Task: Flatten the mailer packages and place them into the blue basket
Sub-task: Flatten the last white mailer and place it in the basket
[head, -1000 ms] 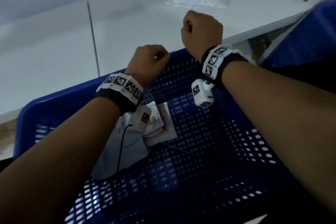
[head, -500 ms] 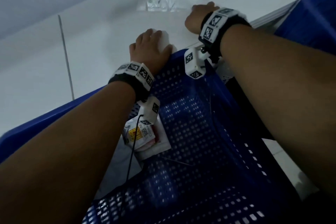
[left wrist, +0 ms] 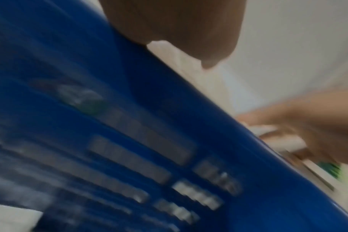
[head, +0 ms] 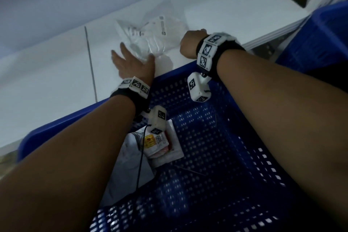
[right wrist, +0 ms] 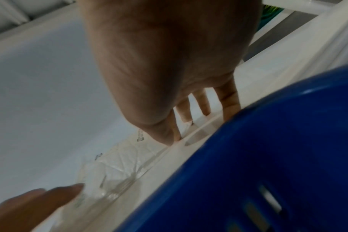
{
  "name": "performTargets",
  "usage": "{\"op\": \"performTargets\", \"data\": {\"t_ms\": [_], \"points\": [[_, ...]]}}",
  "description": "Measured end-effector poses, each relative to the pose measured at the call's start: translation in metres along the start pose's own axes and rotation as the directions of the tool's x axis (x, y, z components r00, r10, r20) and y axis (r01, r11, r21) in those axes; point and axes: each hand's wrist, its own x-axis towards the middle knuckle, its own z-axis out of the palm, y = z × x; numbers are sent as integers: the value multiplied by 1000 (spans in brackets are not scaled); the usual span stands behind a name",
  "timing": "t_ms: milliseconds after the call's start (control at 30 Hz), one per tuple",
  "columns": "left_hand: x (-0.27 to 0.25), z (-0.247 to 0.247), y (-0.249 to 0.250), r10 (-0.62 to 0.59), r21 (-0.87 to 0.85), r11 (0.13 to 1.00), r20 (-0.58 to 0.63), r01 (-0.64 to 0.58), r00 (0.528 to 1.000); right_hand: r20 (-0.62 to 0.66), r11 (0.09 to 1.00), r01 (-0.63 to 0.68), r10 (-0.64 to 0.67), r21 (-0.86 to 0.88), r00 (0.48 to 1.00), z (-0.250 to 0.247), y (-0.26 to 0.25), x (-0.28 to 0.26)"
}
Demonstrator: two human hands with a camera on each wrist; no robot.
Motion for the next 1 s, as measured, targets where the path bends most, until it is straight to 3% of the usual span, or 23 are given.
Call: {"op": "performTargets", "data": {"t_ms": [133,333,500,633,800,867,1000], "points": [[20,-39,-63,-133,-40,991,-110,129,985,-19,990,91,-90,111,996,11,-34,-9],[27,-100,-143,-21,26,999,-160,26,987,-102,969,234,-226,75,969,31,-95,-19],[28,-115,-162,87,83,994,-138,-76,987,-240,941,338,-320,34,916,53,-136,-22],[37,-112,-159,91,149,985,-58,-81,994,-420,955,295,-256,28,870,69,-146,-24],[56,-113,-168,70,328,937,161,-120,984,-437,971,236,-224,-28,871,64,-157,-29],[59,-110,-167,117,396,901,172,-178,978,-452,958,278,-276,-64,848,59,-173,-33],[62,-113,-165,143,428,873,232,-233,962,-529,896,440,-404,-64,746,56,-229,-37]]}}
